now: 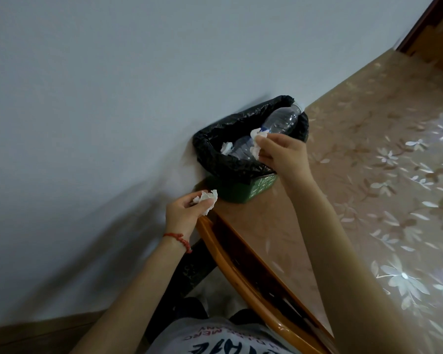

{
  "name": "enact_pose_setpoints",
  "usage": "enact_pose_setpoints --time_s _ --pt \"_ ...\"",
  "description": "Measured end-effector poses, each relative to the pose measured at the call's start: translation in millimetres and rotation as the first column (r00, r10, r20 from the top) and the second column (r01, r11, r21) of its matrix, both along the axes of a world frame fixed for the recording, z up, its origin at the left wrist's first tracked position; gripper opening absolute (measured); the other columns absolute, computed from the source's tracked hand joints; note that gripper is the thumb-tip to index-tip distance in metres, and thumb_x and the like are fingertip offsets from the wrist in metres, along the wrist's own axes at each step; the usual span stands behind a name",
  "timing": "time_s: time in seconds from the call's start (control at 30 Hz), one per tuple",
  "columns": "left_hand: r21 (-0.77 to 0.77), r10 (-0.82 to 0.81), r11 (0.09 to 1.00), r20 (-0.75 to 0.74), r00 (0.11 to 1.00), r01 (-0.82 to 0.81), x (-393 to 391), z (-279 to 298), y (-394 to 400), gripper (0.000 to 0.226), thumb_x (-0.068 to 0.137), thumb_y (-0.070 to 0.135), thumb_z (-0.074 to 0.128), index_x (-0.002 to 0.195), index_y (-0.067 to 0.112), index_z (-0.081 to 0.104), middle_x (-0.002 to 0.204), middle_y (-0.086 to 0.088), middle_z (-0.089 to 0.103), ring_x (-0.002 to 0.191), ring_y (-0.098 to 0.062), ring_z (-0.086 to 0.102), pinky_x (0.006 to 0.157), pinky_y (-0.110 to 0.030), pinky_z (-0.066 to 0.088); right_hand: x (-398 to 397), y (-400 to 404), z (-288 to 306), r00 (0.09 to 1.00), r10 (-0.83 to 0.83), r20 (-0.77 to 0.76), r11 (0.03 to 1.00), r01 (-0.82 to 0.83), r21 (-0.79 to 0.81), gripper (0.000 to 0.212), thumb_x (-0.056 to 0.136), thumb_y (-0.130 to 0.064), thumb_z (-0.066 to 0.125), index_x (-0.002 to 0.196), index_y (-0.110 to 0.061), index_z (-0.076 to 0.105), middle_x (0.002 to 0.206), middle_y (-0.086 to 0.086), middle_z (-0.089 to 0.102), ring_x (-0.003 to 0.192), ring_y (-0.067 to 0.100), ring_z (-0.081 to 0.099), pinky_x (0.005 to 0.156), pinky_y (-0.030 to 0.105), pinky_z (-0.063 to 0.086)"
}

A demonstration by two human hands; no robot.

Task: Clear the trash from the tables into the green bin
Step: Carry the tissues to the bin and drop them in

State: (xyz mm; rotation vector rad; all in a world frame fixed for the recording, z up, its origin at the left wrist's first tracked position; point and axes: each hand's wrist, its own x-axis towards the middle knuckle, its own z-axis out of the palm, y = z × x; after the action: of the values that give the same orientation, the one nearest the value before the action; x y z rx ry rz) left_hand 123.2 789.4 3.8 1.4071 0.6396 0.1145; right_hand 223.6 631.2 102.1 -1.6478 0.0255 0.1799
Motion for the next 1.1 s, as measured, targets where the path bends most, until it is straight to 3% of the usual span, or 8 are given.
enact_pose_setpoints --time_s 0.17,0.27,0.37,0.53,0.63,0.73,0.97,1.1 --pt "0.019 -0.009 1.0 0.003 1.0 0.009 -1 3 3 0.022 0.074 0.009 0.071 0.096 0.013 0.07 0.088 -0.008 0.069 0.09 -0.024 0.065 0.078 -0.029 0.051 29 15 0 0.999 -0.042 -0.006 0.998 0.042 -0.055 0.019 0.081 -0.018 0.069 0.078 0.0 0.068 0.058 0.002 0.054 0.059 0.015 0.053 0.079 0.04 0.053" --pt "0.006 -0.012 1.0 -0.001 1.0 0.012 0 4 4 0.022 0.074 0.008 0.071 0.097 0.01 0.07 0.088 -0.008 0.07 0.092 -0.025 0.065 0.078 -0.03 0.051 36 16 -4 0.999 -0.043 0.004 0.995 0.043 -0.089 0.011 0.081 -0.021 0.068 0.086 -0.011 0.069 0.07 0.003 0.066 0.068 0.016 0.063 0.083 0.041 0.056" --pt "0.016 -0.007 1.0 -0.002 1.0 0.007 0 6 4 0.019 0.074 0.008 0.071 0.09 0.019 0.068 0.083 -0.002 0.069 0.09 -0.023 0.065 0.078 -0.03 0.051 37 9 -8 0.999 -0.03 0.04 0.984 0.037 -0.177 0.031 0.079 -0.03 0.07 0.104 -0.011 0.067 0.087 0.004 0.07 0.083 0.017 0.067 0.085 0.04 0.055" --pt "0.022 -0.013 1.0 -0.002 1.0 0.013 1 11 1 0.019 0.075 0.008 0.071 0.09 0.018 0.07 0.082 0.001 0.068 0.083 -0.017 0.065 0.076 -0.025 0.051 11 2 -11 0.986 0.014 0.167 0.927 0.05 -0.372 0.039 0.083 -0.032 0.065 0.117 -0.012 0.061 0.108 0.001 0.066 0.096 0.011 0.061 0.085 0.026 0.05" --pt "0.055 -0.023 0.998 0.004 1.0 0.022 4 15 0 0.027 0.075 0.007 0.07 0.102 0.008 0.069 0.081 0.002 0.068 0.079 -0.012 0.064 0.072 -0.021 0.052 -20 -3 -18 0.935 0.161 0.317 0.837 0.041 -0.546 0.042 0.087 -0.033 0.06 0.123 -0.013 0.056 0.118 0.003 0.06 0.101 0.012 0.057 0.088 0.023 0.045" --pt "0.084 -0.017 0.996 0.039 0.999 0.014 7 20 0 0.029 0.076 0.005 0.069 0.105 0.007 0.067 0.078 0.004 0.066 0.071 -0.006 0.063 0.066 -0.013 0.053 -47 -10 -37 0.868 0.308 0.39 0.721 0.055 -0.691 0.045 0.088 -0.037 0.055 0.126 -0.012 0.053 0.13 0.008 0.054 0.118 0.021 0.051 0.098 0.036 0.043" --pt "0.233 -0.04 0.973 0.148 0.988 0.004 29 40 4 0.031 0.074 0.001 0.07 0.104 0.001 0.067 0.079 0.003 0.066 0.06 0.009 0.061 0.059 -0.006 0.047 -84 -32 -79 0.822 0.457 0.34 0.458 0.111 -0.882 0.05 0.089 -0.047 0.04 0.121 -0.012 0.057 0.129 0.011 0.056 0.118 0.028 0.053 0.093 0.042 0.047" --pt "0.454 -0.132 0.891 0.227 0.965 0.014 55 62 1 0.031 0.073 0.007 0.072 0.104 0.006 0.068 0.089 0.002 0.066 0.075 -0.003 0.063 0.068 -0.01 0.05 -92 -40 -85 0.842 0.436 0.319 0.44 0.11 -0.891 0.049 0.089 -0.047 0.039 0.123 -0.015 0.054 0.13 0.01 0.056 0.119 0.028 0.053 0.093 0.042 0.046"
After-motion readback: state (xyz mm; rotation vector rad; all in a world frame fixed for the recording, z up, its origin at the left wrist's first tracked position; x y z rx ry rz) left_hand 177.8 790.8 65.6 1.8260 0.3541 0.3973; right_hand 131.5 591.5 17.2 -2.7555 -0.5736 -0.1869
